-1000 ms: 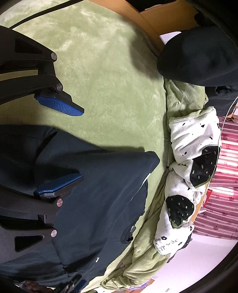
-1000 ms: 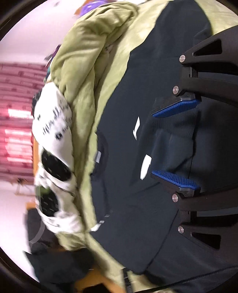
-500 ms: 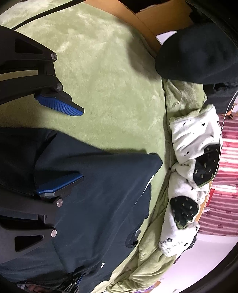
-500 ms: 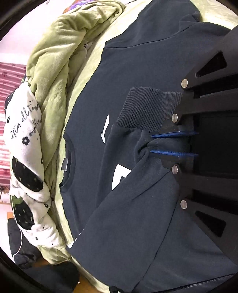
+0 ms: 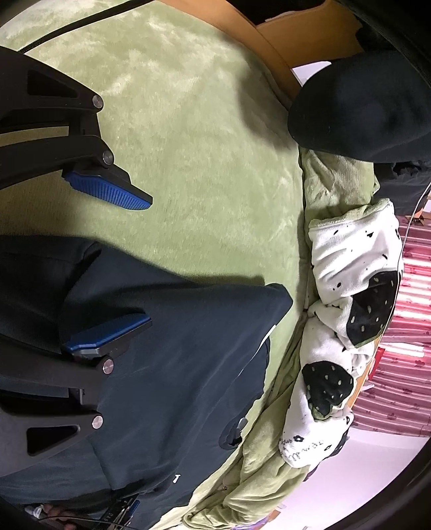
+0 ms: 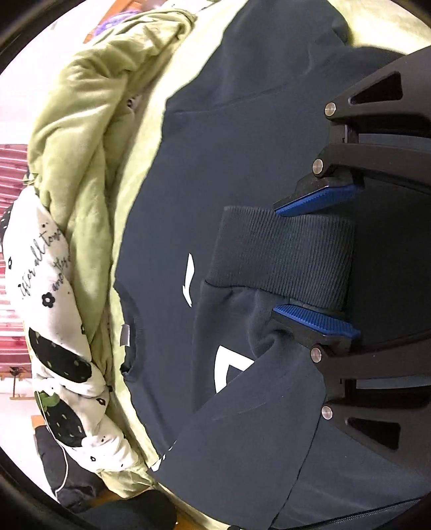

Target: Fold small clothes

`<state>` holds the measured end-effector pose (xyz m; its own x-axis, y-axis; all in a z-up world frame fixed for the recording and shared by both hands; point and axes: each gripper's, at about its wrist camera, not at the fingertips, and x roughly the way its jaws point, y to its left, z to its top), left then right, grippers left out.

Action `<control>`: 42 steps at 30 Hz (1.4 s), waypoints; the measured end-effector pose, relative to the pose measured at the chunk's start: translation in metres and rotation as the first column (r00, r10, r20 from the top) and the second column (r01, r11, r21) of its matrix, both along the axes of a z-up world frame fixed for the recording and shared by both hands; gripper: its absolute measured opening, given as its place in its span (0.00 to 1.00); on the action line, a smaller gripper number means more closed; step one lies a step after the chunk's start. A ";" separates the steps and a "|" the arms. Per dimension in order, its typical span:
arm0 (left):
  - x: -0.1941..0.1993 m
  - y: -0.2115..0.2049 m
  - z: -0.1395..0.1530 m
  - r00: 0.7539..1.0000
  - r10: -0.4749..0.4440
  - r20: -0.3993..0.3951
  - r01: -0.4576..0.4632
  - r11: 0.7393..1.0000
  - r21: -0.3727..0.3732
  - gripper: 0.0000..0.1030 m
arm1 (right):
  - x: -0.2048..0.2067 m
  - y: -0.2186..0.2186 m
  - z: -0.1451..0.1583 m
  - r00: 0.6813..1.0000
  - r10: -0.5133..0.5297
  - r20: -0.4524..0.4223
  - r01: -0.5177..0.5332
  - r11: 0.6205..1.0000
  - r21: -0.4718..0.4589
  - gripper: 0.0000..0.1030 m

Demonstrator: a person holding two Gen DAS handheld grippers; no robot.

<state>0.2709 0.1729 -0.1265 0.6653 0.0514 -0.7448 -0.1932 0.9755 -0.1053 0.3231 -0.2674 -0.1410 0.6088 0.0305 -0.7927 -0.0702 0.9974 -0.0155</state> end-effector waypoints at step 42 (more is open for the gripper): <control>-0.024 -0.075 0.039 0.987 -0.147 0.067 0.142 0.987 0.070 0.61 | -0.073 -0.083 0.063 0.982 -0.177 0.071 0.173 0.983 0.059 0.65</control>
<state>0.2468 0.0980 -0.0871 0.7211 -0.0031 -0.6928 -0.0436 0.9978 -0.0498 0.2496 -0.3505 -0.0780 0.6666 -0.0419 -0.7442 0.1048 0.9938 0.0380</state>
